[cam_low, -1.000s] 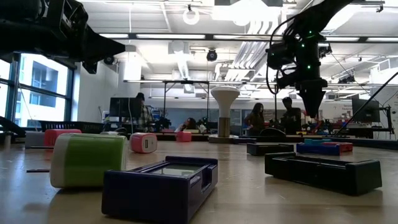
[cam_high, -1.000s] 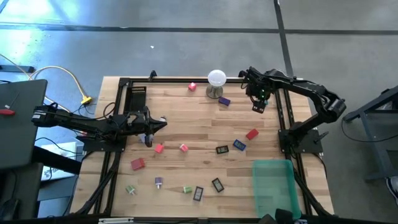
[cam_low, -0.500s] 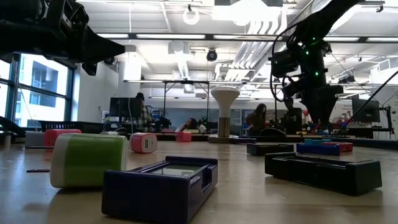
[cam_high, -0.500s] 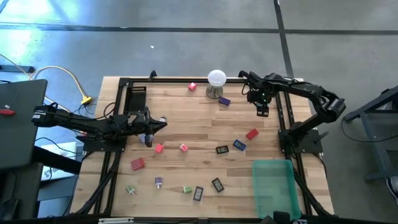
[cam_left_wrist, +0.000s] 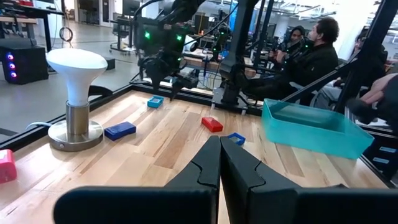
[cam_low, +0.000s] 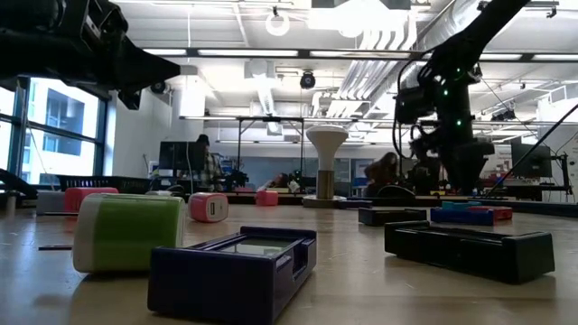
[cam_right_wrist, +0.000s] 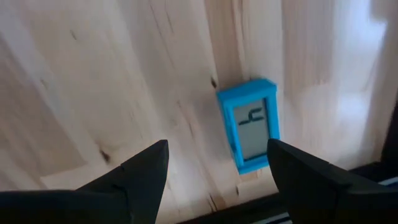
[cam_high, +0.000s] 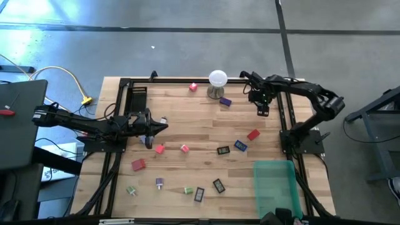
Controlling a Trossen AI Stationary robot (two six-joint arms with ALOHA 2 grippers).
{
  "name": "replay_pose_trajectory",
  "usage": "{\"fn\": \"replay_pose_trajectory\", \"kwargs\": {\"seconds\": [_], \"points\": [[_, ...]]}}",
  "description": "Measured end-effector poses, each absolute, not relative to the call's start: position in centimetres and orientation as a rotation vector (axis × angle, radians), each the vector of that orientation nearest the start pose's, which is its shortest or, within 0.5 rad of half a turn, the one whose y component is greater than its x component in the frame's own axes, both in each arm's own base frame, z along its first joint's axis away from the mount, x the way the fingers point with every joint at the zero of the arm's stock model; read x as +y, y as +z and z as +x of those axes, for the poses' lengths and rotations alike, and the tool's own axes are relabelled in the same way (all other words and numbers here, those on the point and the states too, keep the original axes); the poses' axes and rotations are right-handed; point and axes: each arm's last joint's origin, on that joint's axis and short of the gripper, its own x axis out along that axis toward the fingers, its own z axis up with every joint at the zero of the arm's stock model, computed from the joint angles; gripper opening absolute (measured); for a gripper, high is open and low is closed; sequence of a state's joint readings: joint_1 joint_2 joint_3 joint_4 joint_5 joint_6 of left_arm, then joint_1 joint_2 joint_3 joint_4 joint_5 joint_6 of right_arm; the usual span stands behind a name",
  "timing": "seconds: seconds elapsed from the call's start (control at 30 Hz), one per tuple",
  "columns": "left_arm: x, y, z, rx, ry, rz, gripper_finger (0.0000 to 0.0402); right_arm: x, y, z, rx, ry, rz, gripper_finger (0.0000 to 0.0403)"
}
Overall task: Pick & Place Office items
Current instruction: Put the light blue digital clock into the black bin
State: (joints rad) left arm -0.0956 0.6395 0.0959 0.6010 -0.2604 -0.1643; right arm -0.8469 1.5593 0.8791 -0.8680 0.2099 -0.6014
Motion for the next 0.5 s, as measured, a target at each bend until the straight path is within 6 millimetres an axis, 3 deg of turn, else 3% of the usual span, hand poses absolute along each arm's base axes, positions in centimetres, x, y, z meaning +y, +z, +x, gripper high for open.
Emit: {"fn": "replay_pose_trajectory", "kwargs": {"seconds": [0.13, 0.5], "points": [[-0.64, 19.09, 14.45, -0.067, 0.160, -0.174, 0.0001, -19.55, 15.26, 16.22, 1.691, -0.339, 0.065, 0.0261], [-0.64, 19.06, 14.45, -0.064, 0.160, -0.173, 0.0001, -20.00, 15.10, 16.19, 1.706, -0.356, 0.021, 0.0261]]}}
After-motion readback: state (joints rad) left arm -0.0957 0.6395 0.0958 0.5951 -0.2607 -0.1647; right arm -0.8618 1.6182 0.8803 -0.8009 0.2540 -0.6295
